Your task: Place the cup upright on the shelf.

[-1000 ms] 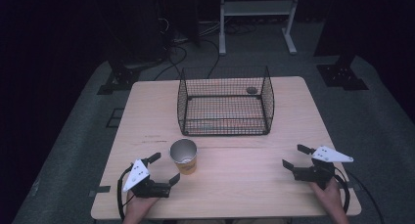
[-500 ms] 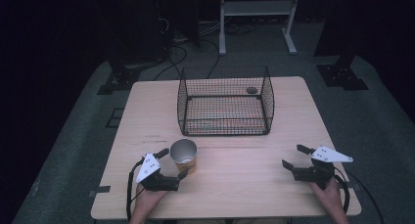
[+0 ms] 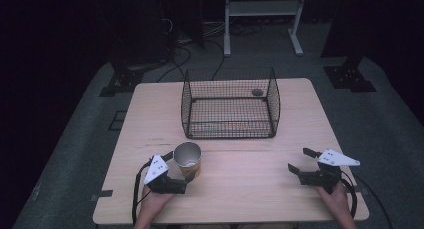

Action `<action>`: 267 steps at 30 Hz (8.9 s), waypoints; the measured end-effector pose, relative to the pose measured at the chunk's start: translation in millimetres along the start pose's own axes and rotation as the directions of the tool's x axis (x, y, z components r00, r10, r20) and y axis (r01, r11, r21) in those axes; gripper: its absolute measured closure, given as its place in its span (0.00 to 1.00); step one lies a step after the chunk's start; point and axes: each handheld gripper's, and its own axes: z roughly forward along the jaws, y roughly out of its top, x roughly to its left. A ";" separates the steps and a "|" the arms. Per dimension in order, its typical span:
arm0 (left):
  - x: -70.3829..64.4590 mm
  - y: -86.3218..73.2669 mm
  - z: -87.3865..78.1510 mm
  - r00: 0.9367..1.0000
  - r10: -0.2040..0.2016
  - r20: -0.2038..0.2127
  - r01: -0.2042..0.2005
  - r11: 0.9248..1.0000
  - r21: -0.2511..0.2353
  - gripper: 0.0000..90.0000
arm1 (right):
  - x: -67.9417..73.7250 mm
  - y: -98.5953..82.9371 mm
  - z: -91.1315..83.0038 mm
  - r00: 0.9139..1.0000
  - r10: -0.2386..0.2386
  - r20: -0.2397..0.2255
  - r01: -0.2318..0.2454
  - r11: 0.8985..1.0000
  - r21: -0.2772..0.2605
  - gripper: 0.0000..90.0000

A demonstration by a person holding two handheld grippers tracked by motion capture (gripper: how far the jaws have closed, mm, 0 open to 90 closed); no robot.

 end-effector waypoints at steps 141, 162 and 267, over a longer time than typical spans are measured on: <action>23.7 179.8 93.4 0.977 0.098 0.188 -0.085 0.994 -0.075 0.16 | -1.2 0.1 0.0 1.000 0.013 -0.007 -0.013 1.000 -0.003 0.14; 34.1 204.3 132.8 0.970 0.086 0.226 -0.074 0.995 -0.061 0.17 | -1.4 0.0 -0.2 1.000 0.010 -0.010 -0.010 1.000 -0.005 0.14; 64.9 155.9 281.9 0.944 0.074 0.322 -0.186 0.925 0.332 0.16 | -2.5 -0.3 -1.1 1.000 0.018 -0.022 -0.019 1.000 -0.015 0.14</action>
